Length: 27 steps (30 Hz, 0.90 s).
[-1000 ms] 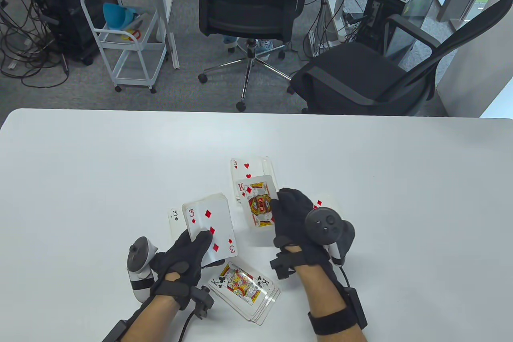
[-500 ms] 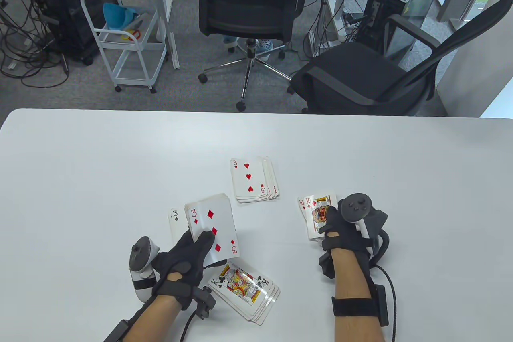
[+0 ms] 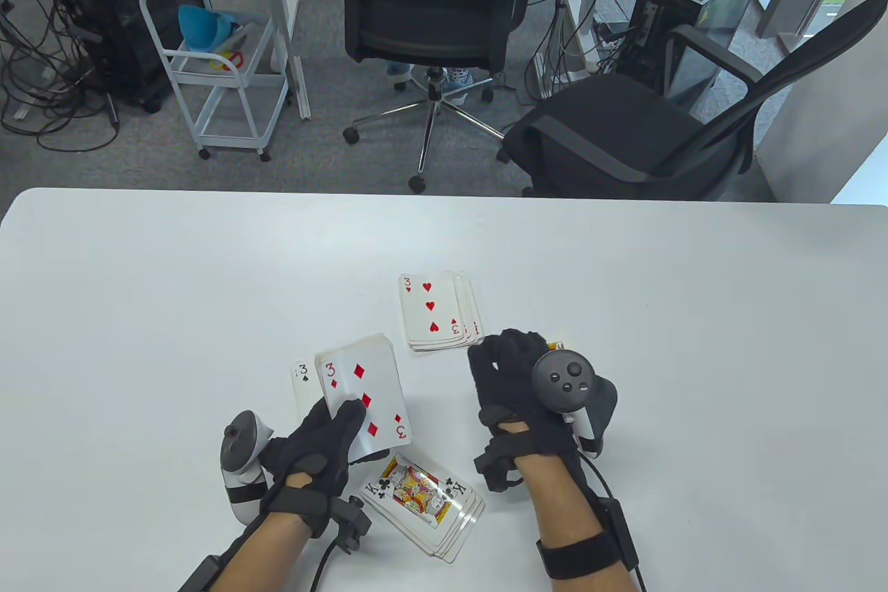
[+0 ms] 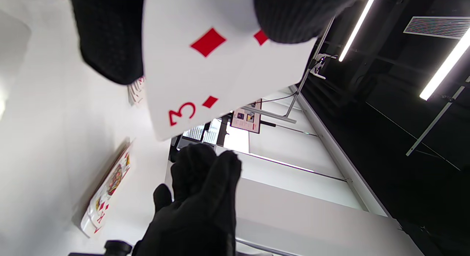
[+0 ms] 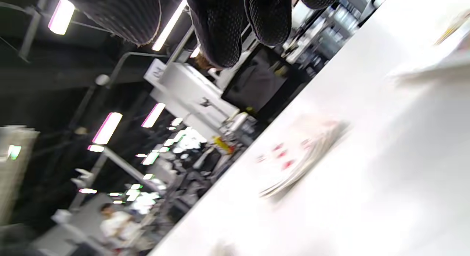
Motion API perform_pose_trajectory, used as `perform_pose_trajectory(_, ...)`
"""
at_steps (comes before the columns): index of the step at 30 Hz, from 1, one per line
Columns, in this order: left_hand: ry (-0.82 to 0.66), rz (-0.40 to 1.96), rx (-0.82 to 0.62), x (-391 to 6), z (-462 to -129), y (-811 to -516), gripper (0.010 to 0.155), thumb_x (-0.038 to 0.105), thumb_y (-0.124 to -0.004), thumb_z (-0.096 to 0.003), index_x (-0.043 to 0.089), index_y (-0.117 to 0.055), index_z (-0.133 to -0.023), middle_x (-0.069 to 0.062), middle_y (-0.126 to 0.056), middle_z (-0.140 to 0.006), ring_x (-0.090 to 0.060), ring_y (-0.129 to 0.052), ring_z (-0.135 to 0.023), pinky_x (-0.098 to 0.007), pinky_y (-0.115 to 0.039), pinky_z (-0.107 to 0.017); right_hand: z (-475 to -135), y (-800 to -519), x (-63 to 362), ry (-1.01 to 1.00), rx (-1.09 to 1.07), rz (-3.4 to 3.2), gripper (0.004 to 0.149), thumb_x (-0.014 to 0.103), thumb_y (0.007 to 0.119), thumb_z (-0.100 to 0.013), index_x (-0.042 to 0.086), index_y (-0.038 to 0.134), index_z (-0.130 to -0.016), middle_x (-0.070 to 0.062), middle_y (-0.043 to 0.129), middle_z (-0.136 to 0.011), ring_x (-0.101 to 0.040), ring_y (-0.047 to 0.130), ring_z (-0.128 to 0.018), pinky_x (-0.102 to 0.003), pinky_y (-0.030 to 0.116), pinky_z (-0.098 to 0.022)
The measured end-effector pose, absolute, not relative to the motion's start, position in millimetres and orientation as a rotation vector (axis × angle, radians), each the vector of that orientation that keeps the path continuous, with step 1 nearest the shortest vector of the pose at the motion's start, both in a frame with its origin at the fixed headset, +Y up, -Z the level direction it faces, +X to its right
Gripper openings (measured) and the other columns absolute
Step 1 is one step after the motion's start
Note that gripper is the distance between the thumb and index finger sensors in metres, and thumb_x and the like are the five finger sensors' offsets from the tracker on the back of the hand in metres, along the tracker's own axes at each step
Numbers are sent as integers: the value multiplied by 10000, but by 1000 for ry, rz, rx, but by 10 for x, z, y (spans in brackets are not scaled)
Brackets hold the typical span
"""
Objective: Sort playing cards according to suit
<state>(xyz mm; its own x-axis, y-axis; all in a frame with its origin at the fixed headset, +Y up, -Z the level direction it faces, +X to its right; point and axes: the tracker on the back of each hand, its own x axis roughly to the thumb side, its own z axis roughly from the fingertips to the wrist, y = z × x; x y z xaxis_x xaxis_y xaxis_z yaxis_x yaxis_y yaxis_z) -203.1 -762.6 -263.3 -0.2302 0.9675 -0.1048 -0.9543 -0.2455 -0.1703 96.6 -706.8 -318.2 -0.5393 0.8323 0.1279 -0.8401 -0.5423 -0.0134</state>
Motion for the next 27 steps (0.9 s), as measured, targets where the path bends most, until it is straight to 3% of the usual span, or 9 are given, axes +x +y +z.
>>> perform_pose_trajectory(9, -85, 1796, -209, -2027, -2624, -7625, 533, 439, -783, -538, 230, -653, -1011, -25, -855, -953, -289, -975, -783, -404, -930, -489, -2984, -7006, 568, -120, 430, 2092, 550, 546, 718, -552, 107, 754, -880, -224, 594, -1052, -524, 413, -1017, -739, 327, -667)
perform_pose_trajectory(15, -85, 1782, -200, -2026, -2621, -7627, 530, 427, -806, -535, 235, -661, -1007, -15, -866, -946, -277, -987, -774, -393, -939, -484, -2932, -7031, 441, -127, 480, 2210, 594, 564, 795, -529, 115, 699, -906, -215, 586, -1055, -525, 425, -1018, -740, 342, -671)
perform_pose_trajectory(27, -82, 1776, -170, -2051, -2617, -7626, 527, 426, -853, -525, 244, -690, -991, 4, -897, -922, -259, -1014, -747, -374, -956, -464, -2877, -7076, 288, -146, 554, 2253, 538, 527, 880, -495, 121, 739, -818, -196, 631, -1032, -514, 485, -1013, -732, 391, -681)
